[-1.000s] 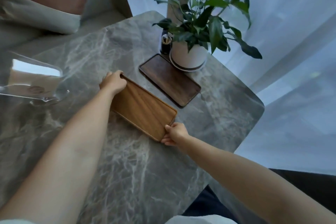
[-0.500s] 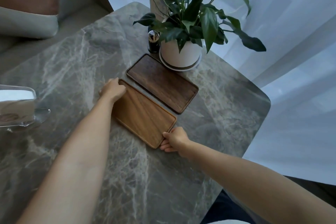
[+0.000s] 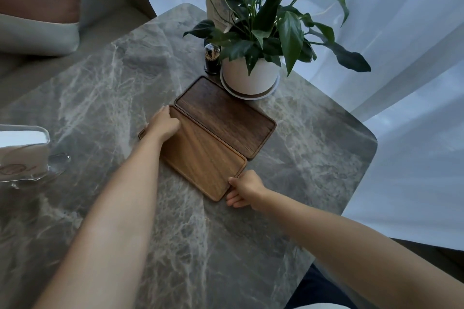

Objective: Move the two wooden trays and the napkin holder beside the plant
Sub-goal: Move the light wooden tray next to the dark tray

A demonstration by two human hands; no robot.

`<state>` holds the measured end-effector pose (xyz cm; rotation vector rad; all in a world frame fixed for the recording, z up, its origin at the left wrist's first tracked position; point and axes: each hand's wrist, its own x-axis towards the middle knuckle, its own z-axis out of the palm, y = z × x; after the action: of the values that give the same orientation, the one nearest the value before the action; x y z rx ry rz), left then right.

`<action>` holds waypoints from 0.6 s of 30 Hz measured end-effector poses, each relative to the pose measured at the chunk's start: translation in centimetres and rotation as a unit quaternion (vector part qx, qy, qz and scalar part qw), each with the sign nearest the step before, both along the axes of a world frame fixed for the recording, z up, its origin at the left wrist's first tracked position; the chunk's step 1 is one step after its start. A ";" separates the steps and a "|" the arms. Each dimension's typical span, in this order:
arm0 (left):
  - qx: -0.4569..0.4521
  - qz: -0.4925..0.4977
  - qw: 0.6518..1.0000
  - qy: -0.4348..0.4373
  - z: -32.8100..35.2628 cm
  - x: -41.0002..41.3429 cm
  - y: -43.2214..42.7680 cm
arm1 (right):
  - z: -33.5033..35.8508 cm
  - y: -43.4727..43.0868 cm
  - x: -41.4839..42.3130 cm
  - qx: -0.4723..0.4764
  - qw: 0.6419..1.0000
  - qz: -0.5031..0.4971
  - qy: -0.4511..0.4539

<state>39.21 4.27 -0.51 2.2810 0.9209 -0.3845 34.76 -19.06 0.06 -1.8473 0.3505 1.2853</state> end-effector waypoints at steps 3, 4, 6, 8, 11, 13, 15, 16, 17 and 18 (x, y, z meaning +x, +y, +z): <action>-0.022 0.007 1.000 -0.006 0.0 -0.1 -0.2 | 0.6 -0.3 0.1 -0.004 1.000 0.016 -0.019; -0.028 0.017 0.999 -0.017 0.1 -0.1 -0.3 | 0.8 -0.4 0.1 -0.004 0.999 0.028 -0.035; -0.031 0.032 0.998 -0.042 0.4 -0.5 -0.2 | 1.5 -0.4 0.2 -0.009 0.994 0.066 -0.087; -0.021 0.037 0.997 -0.063 1.1 -1.1 0.2 | 2.4 -0.1 0.6 -0.019 0.981 0.113 -0.155; 0.023 0.037 0.995 -0.086 2.8 -2.5 1.5 | 4.4 1.5 1.5 -0.036 0.953 0.183 -0.237; 0.063 0.044 0.991 -0.107 4.2 -3.8 2.5 | 5.8 3.3 2.0 -0.045 0.928 0.233 -0.288; 0.099 0.060 0.984 -0.133 5.8 -5.6 3.8 | 7.2 5.7 2.4 -0.025 0.900 0.267 -0.343; 0.116 0.069 0.980 -0.144 6.6 -6.6 4.5 | 8.0 7.1 2.5 -0.008 0.887 0.280 -0.366; 0.132 0.077 0.976 -0.154 7.4 -7.7 5.3 | 8.8 8.5 2.6 0.009 0.875 0.291 -0.386; 0.147 0.086 0.972 -0.162 8.1 -8.9 6.1 | 9.5 10.1 2.6 0.027 0.865 0.299 -0.401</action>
<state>30.33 10.40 7.59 2.4045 1.0450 0.2111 37.32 -8.96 9.56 -2.3370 -0.7524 0.7408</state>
